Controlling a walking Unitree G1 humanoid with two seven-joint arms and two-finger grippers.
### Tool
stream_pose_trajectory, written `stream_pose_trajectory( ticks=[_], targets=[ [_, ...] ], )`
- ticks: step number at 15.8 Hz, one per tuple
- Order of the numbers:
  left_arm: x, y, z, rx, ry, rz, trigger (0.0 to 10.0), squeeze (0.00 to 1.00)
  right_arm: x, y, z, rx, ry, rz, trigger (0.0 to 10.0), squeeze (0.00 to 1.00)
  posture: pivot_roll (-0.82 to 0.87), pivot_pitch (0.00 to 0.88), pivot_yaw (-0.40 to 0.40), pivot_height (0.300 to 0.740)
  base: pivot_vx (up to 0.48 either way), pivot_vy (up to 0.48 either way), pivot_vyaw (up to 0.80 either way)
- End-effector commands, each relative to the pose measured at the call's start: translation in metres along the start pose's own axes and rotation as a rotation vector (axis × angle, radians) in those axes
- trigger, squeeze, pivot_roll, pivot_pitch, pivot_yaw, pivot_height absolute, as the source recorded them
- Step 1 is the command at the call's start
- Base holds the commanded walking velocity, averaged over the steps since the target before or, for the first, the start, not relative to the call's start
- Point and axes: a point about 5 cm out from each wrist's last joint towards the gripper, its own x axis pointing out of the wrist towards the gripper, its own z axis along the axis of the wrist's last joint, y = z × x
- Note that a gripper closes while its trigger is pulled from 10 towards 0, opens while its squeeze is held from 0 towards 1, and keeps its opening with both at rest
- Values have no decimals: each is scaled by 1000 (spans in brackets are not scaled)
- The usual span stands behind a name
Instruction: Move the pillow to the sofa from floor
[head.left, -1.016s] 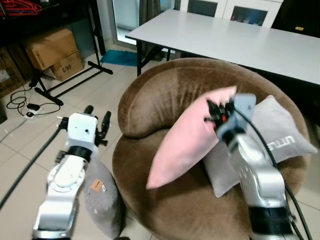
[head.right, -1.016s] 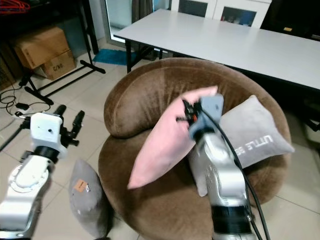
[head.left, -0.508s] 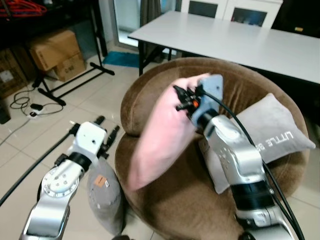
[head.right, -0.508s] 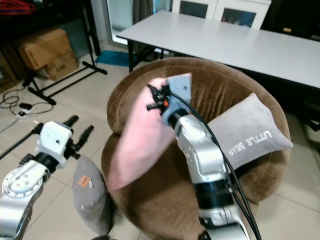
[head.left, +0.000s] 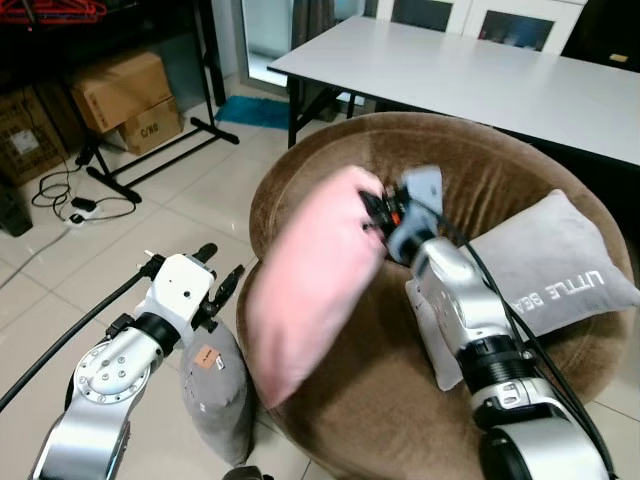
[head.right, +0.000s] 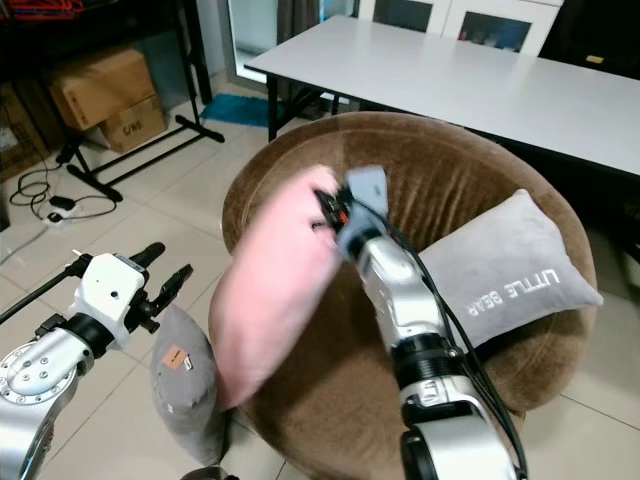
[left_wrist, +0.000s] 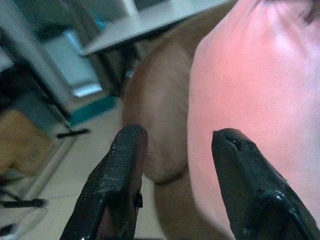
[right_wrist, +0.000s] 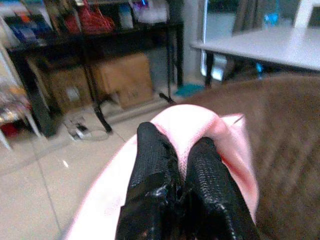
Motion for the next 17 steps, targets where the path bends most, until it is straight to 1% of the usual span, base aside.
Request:
stream_pose_trajectory(
  ticks=[1, 2, 3, 5, 6, 7, 9, 10, 11, 12, 13, 14, 15, 16, 17],
  targets=[
    [-3, -5, 1, -19, 8, -57, 10000, 0, -6, -19, 0, -30, -25, -73, 10000, 0, 68, 0, -23, 740, 0, 0, 0],
    [-9, -10, -1, -48, 21, -109, 10000, 0, -13, -38, -8, -26, -12, -162, 10000, 0, 69, 0, -22, 740, 0, 0, 0],
    [-10, -11, -2, -60, 25, -124, 10000, 0, -16, -45, -10, -19, -12, -192, 10000, 0, 68, 0, -20, 740, 0, 0, 0],
    [-14, -14, -2, -87, 37, -178, 10000, 0, -31, -78, -12, -42, -15, -343, 10000, 0, 72, 0, -15, 740, 0, 0, 0],
    [-15, -13, -2, -88, 39, -185, 10000, 0, -35, -86, -11, -55, -23, -367, 10000, 0, 69, 0, -12, 740, 0, 0, 0],
    [-15, -13, -2, -91, 41, -187, 10000, 0, -37, -90, -11, -69, -20, -374, 10000, 0, 68, 0, -11, 740, 0, 0, 0],
    [-16, -12, -3, -105, 56, -214, 10000, 0, -45, -101, -16, -123, 20, -395, 10000, 0, 67, 0, -8, 740, 0, 0, 0],
    [-17, -12, -5, -123, 65, -232, 10000, 0, -47, -101, -23, -143, 61, -374, 10000, 0, 63, 0, -5, 740, 0, 0, 0],
    [-19, -13, -6, -138, 70, -242, 10000, 0, -47, -99, -29, -149, 100, -347, 10000, 180, 63, 0, -5, 740, 0, 0, 0],
    [-21, -14, -8, -173, 79, -263, 10000, 0, -49, -94, -38, -176, 146, -309, 10000, 624, 63, 0, -5, 740, 0, 0, 0],
    [-23, -16, -10, -226, 90, -296, 10000, 0, -52, -90, -48, -197, 183, -282, 10000, 1000, 65, 0, -5, 740, 0, 0, 0],
    [-24, -16, -11, -238, 92, -305, 10000, 0, -53, -90, -49, -201, 182, -287, 10000, 1000, 65, 0, -5, 740, 0, 0, 0],
    [-26, -16, -11, -242, 90, -308, 10000, 0, -57, -94, -48, -220, 168, -314, 10000, 1000, 66, 0, -8, 740, 0, 0, 0],
    [-27, -16, -10, -242, 88, -304, 10000, 0, -58, -95, -47, -222, 162, -308, 10000, 1000, 68, 0, -10, 740, 0, 0, 0],
    [-28, -15, -10, -240, 82, -296, 10000, 0, -61, -97, -43, -212, 125, -287, 10000, 1000, 68, 0, -10, 740, 0, 0, 0]
  ],
)
